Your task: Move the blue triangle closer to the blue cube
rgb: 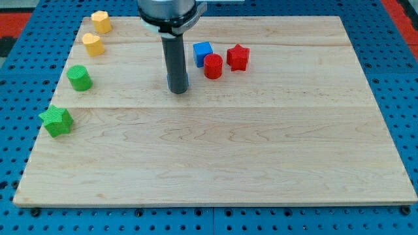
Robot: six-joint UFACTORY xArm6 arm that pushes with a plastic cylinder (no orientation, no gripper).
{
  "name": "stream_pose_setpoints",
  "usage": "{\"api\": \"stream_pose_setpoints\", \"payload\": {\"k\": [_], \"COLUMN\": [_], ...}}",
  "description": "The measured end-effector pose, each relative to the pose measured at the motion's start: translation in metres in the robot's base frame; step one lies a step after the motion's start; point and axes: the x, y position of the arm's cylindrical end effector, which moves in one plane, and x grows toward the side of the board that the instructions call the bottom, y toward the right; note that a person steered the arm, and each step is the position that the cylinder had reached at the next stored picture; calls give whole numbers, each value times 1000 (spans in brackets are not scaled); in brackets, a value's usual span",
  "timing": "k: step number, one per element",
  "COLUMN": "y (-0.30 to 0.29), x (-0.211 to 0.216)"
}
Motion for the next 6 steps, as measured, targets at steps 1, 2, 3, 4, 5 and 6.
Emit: {"api": "stream_pose_setpoints", "payload": {"k": [1, 2, 3, 4, 5, 6], "y": [-3, -29, -27, -21, -28, -59], "x": [8, 12, -6, -17, -19, -7]}}
